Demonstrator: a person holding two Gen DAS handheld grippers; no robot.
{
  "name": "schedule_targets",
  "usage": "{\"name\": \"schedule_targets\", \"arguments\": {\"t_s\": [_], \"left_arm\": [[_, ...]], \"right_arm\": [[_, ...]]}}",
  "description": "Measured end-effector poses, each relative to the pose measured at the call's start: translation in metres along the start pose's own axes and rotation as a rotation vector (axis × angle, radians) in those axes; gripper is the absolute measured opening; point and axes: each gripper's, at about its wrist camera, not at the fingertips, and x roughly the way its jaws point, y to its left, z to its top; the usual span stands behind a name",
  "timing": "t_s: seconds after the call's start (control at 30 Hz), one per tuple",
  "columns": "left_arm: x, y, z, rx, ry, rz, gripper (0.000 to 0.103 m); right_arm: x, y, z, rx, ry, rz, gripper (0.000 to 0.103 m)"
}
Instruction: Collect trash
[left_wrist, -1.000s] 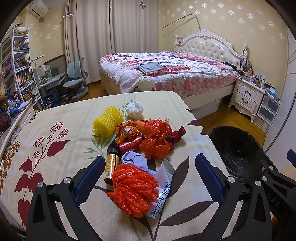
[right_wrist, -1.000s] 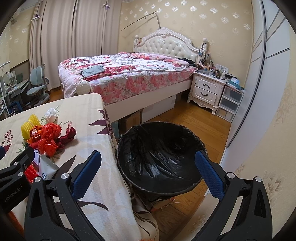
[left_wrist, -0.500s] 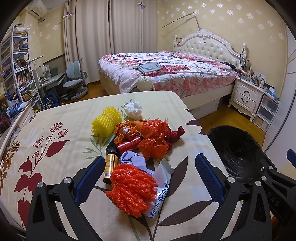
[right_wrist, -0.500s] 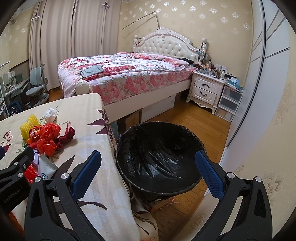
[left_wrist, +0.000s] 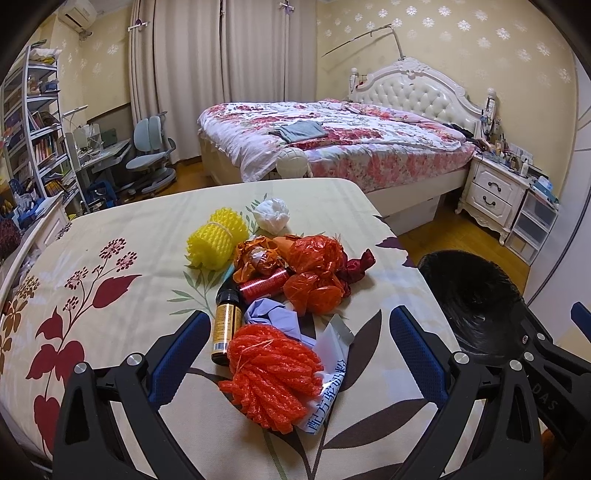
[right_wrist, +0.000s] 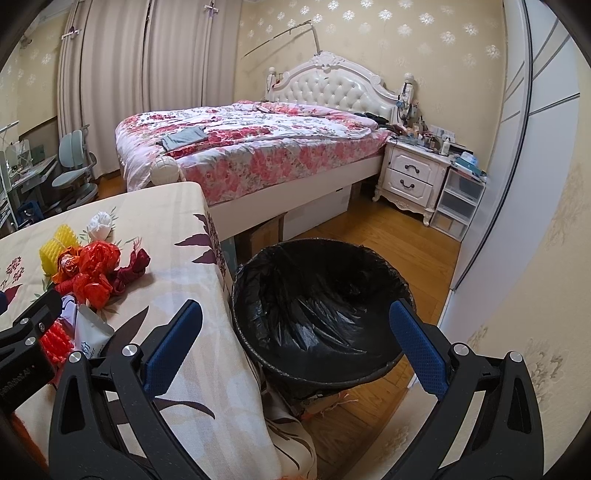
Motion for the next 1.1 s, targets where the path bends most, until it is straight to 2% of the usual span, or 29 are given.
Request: {"name": "schedule_targets", "arguments": {"t_s": [0.2, 0.4, 0.73, 1.1], "left_arm": [[-0.003, 0.003, 0.0, 0.006, -0.004, 0.004, 0.097], [-0.005, 0.027, -0.006, 0.012, -0.009, 0.033, 0.097], [0.005, 0.066, -0.018, -0.008, 0.044, 0.064, 0.097], [0.002, 0.047, -0.014, 0.005, 0.039, 0.003, 0.097]], "right_arm": [[0.0, 0.0, -0.002, -0.001, 0.004, 0.006, 0.099], [0.004, 0.01, -0.004, -0.012, 0.025, 0.032, 0.099], [0.006, 0.034, -0.008, -0.061, 0.056, 0.081, 0.099], [0.005, 0.031, -0.004, -0.053, 0.065, 0.08, 0.099]]}}
